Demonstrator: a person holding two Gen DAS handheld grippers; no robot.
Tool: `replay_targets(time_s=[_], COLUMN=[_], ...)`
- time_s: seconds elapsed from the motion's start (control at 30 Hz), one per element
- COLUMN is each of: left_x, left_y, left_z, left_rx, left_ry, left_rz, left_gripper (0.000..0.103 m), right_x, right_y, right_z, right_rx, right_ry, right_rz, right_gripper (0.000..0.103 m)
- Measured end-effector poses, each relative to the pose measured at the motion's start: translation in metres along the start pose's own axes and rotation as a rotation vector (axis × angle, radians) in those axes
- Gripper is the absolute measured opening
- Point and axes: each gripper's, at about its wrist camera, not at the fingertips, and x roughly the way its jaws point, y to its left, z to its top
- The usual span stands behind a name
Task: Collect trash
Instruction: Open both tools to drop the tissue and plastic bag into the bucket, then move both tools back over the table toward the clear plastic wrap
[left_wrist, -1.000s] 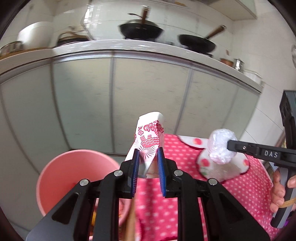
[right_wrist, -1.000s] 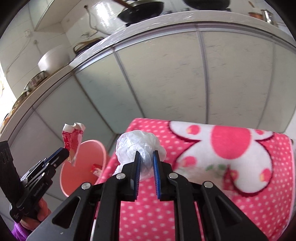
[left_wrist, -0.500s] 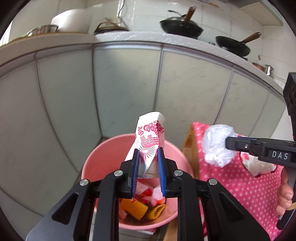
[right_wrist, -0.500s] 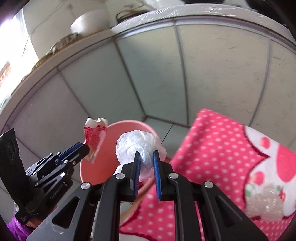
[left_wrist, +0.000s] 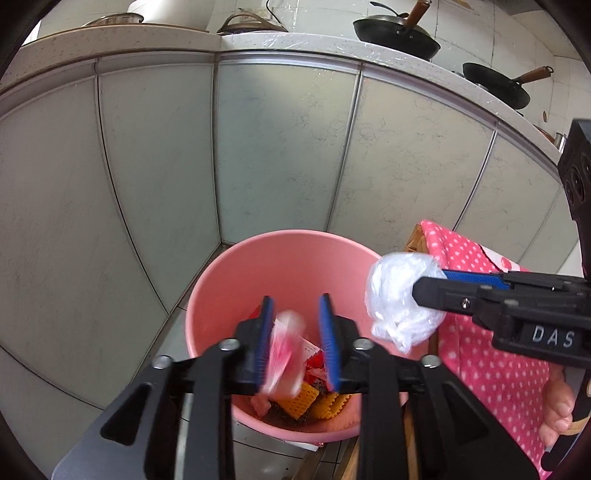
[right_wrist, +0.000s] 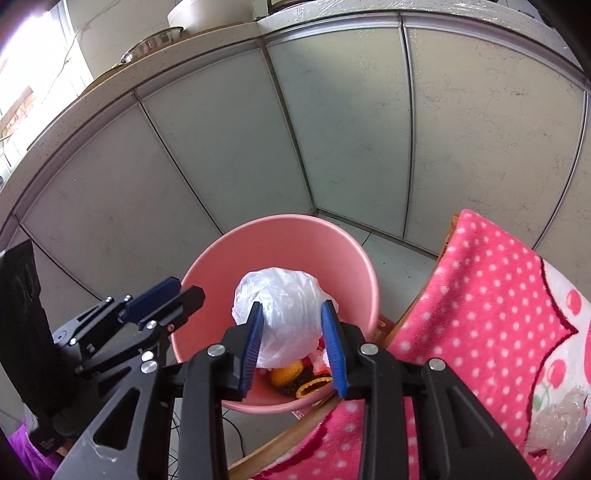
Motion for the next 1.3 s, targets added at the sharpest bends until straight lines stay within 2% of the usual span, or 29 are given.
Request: replay_targets(time_s=[0.3, 0.43, 0.57, 0.77, 1.0, 1.3], left_x=[-0.007, -0.011, -0.016, -0.022, -0.024, -0.025], left_y=[-0.003, -0.005, -0.004, -0.005, -0.018, -0.046], left_z=[0.002, 0.004, 0.005, 0.006, 0.008, 0.008], left_rx=[-0.004, 0.004, -0.003, 0.005, 0.028, 0.067], left_ry=[-0.012, -0.018, -0.02, -0.029, -0.03, 0.001], left_rz=[-0.006, 0.0, 0.001, 0.004, -0.023, -0.088], left_gripper=[0.033, 0.033, 0.033, 0.033, 0.033, 0.033], right_x=[-0.006, -0.005, -0.004, -0.019, -0.041, -0.08], right_y=[-0.002, -0.002, -0.002, -0.003, -0.012, -0.045], right_z=[-0.002, -0.003, -0.003, -0.008, -0.025, -0.057], right_rx=[0.004, 0.002, 0.027, 0.009, -0.013, 0.022], right_ry=[-0.016, -0.008, 0.015, -0.017, -0.048, -0.1], right_rz=[0.009, 0.002, 0.042, 0.032, -0.014, -0.105], right_gripper=[0.032, 0.036, 0.036, 0.036, 0.036, 0.036])
